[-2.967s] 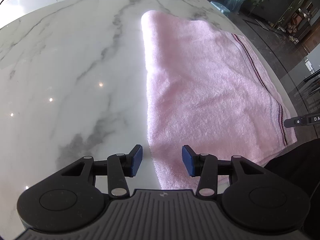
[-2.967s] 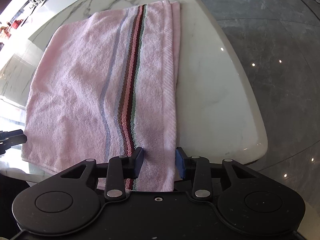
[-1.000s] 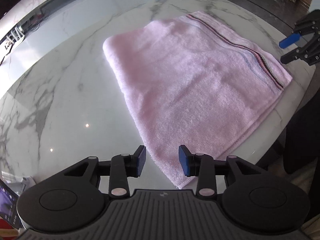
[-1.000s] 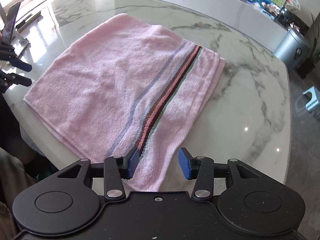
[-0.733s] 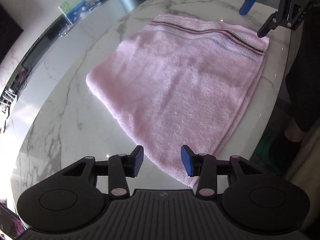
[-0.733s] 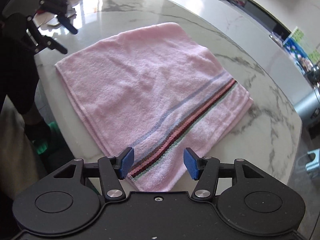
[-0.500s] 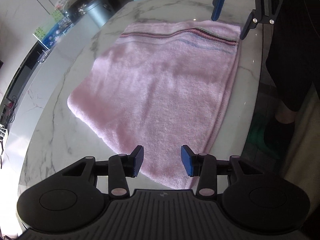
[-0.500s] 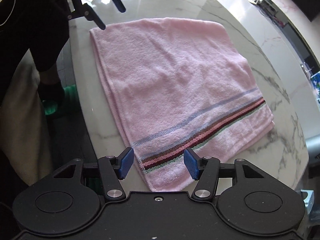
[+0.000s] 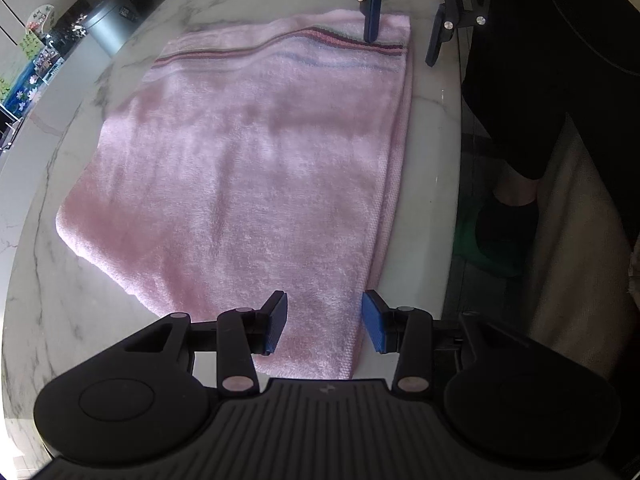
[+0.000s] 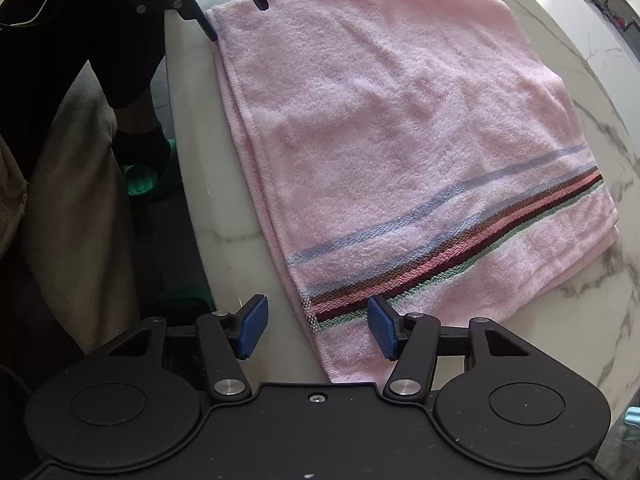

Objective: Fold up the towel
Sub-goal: 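Open both grippers and move them to the towel's striped end, then grasp the striped end of the towel with both grippers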

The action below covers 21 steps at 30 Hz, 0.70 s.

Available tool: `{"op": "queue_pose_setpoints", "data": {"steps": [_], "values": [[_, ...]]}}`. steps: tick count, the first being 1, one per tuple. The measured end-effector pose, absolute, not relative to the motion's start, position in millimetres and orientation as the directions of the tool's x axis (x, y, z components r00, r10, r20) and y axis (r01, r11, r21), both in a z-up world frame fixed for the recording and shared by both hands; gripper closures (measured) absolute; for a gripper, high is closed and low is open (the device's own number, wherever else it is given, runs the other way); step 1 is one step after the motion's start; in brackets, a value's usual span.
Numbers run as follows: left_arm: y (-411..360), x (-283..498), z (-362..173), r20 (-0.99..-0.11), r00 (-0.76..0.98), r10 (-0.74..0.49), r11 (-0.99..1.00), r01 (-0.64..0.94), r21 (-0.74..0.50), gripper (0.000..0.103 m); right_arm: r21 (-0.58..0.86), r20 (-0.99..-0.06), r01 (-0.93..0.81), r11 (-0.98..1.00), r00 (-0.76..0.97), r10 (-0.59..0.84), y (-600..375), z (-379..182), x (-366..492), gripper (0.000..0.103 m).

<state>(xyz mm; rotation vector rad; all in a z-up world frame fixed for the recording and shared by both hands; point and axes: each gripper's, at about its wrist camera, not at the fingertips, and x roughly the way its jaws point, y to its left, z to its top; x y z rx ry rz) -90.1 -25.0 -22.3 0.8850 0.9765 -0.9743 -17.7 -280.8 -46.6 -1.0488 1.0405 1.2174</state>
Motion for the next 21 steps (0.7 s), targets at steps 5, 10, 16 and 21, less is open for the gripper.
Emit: {"op": "queue_pose_setpoints", "data": {"steps": [5, 10, 16, 21], "values": [[-31, -88, -26, -0.954, 0.199, -0.226, 0.245, 0.959, 0.142, 0.063, -0.034, -0.977, -0.999, 0.042, 0.042, 0.208, -284, -48, -14, 0.049], [-34, -82, -33, -0.963, 0.177, -0.204, 0.238, 0.963, 0.127, 0.063, -0.022, -0.977, -1.000, 0.020, 0.026, 0.211, -286, -47, -13, 0.047], [-31, -71, -34, -0.966, 0.136, -0.218, 0.272, 0.959, 0.074, 0.056, -0.023, -0.979, -1.000, -0.004, 0.022, 0.205, -286, -47, -13, 0.045], [-32, -66, -34, -0.968, 0.130, -0.213, 0.285, 0.956, 0.065, 0.053, -0.024, -0.981, -0.999, -0.024, 0.019, 0.194, -284, -47, -12, 0.045]]}}
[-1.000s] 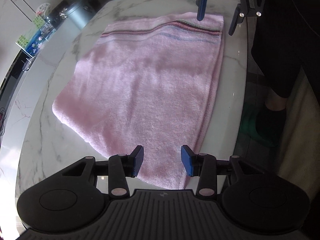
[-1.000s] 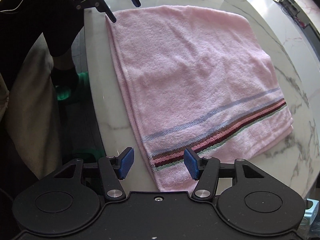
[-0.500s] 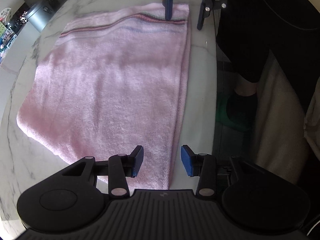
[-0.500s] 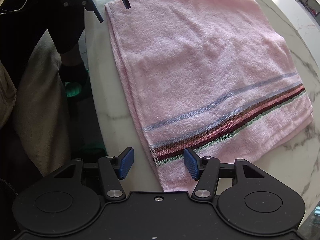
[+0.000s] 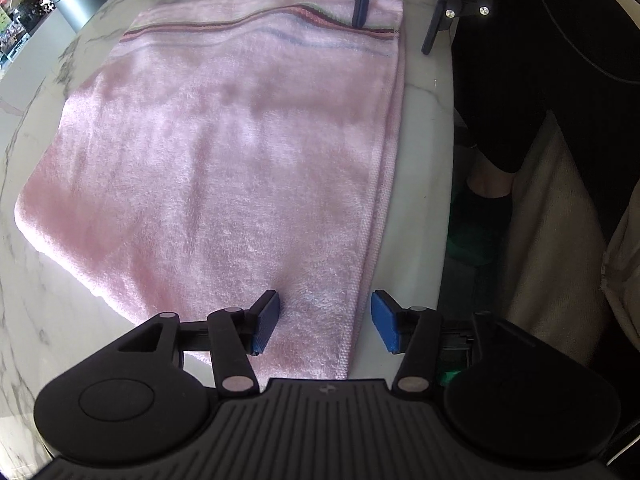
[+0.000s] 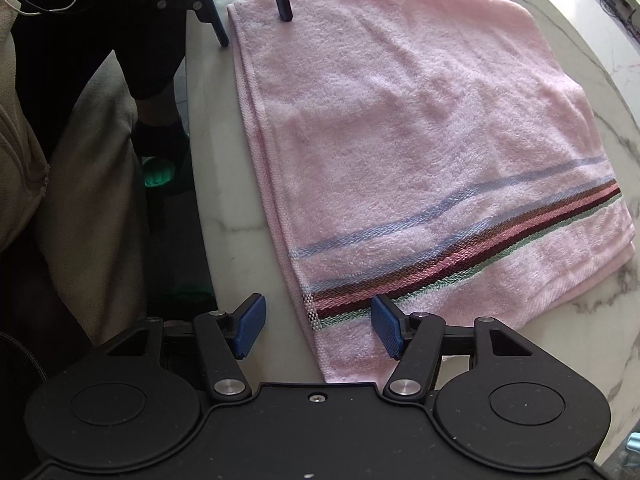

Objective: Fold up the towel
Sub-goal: 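Grasp the striped end of the towel with both grippers, then lift the striped end with both grippers and fold it over the towel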

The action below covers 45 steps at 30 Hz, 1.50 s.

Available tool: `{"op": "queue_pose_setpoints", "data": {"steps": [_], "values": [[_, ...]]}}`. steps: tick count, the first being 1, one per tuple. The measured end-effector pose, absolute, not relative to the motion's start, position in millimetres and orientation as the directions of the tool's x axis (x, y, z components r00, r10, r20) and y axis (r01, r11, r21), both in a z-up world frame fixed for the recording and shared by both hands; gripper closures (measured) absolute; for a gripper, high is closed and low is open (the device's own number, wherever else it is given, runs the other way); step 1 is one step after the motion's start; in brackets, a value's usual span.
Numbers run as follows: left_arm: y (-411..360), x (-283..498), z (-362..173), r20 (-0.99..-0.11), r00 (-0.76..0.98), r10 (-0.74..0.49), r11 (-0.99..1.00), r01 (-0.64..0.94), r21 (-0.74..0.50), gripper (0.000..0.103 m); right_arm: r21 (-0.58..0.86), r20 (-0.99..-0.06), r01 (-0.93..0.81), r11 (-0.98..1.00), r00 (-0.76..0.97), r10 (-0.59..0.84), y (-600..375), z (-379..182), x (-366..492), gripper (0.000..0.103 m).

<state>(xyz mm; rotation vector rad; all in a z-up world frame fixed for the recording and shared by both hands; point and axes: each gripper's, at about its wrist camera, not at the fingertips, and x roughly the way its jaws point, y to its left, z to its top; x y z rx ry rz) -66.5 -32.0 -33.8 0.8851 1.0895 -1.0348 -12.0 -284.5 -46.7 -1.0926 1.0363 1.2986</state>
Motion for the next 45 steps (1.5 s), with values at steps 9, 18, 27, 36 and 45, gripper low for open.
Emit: {"op": "queue_pose_setpoints", "data": {"steps": [9, 18, 27, 36, 45], "values": [[-34, -60, -33, -0.972, 0.121, -0.201, 0.320, 0.946, 0.052, 0.062, -0.041, -0.982, -0.999, -0.034, 0.034, 0.185, -282, -45, -7, 0.073], [-42, -59, -33, -0.973, 0.152, -0.175, 0.350, 0.933, 0.083, 0.069, -0.087, -0.984, -0.994, -0.073, 0.074, 0.161, -273, -47, -8, 0.091], [-43, -66, -33, -0.964, 0.194, -0.180, 0.364, 0.924, 0.118, 0.087, -0.122, -0.976, -0.992, -0.016, 0.117, 0.186, -275, -48, -13, 0.093], [-50, -75, -40, -0.957, 0.258, -0.135, 0.313, 0.927, 0.206, 0.098, -0.185, -0.965, -0.983, -0.015, 0.179, 0.191, -270, -50, -29, 0.097], [-43, -81, -34, -0.961, 0.241, -0.134, 0.340, 0.922, 0.183, 0.098, -0.205, -0.958, -0.979, 0.010, 0.202, 0.201, -274, -42, -38, 0.098]]}}
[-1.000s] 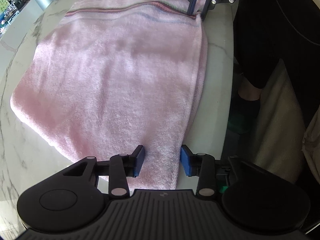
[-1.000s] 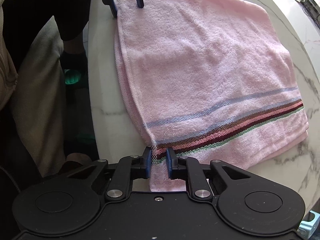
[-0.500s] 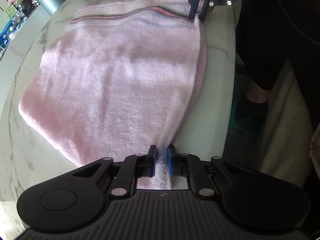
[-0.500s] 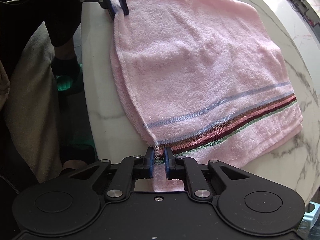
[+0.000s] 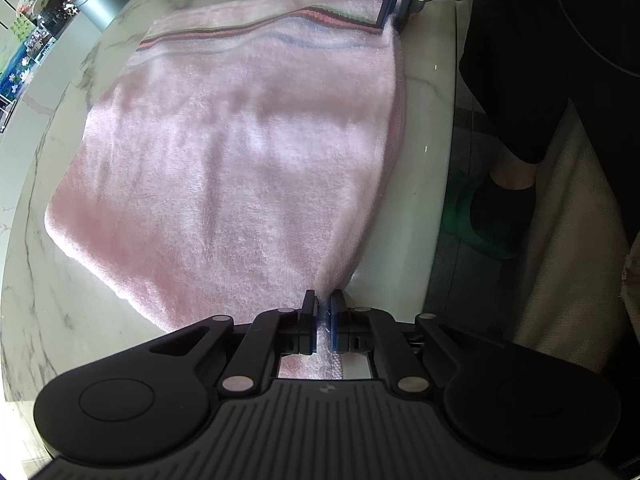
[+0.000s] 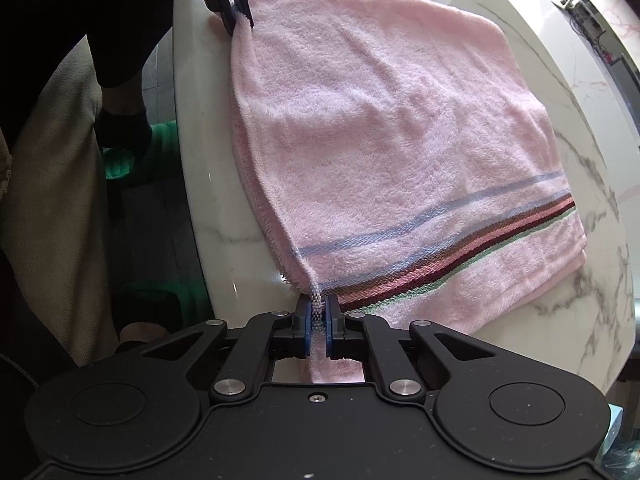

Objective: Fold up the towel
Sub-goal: 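Lift the striped end with both grippers and fold it over the towel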

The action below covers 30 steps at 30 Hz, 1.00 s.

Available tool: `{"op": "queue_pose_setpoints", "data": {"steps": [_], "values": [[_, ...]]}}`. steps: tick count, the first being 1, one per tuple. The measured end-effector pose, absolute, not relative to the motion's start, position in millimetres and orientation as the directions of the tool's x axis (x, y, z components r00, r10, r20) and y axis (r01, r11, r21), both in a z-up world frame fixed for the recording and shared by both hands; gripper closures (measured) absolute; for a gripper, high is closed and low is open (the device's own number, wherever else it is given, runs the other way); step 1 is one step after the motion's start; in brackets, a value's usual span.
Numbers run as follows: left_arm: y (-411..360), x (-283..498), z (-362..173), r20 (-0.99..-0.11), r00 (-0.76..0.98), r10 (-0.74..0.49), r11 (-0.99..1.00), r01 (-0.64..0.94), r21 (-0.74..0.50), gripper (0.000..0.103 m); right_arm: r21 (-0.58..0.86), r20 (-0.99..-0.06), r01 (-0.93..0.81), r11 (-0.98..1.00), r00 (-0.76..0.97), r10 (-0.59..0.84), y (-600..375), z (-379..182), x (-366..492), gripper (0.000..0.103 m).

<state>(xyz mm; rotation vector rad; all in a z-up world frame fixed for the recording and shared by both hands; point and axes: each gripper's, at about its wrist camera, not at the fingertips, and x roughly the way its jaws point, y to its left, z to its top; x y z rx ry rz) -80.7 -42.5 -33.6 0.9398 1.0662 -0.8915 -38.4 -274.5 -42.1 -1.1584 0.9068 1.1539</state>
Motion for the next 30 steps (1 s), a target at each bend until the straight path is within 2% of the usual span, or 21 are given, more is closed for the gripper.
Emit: {"op": "queue_pose_setpoints", "data": {"steps": [15, 30], "values": [[-39, -89, 1, -0.953, 0.267, -0.145, 0.326, 0.922, 0.208, 0.098, -0.235, -0.948, -0.972, -0.008, 0.227, 0.222, -284, 5, -57, 0.098], [-38, -57, 44, -0.917, 0.373, -0.137, 0.314, 0.895, 0.317, 0.098, -0.330, -0.917, -0.943, -0.027, 0.314, 0.247, -285, 62, -28, 0.098]]}}
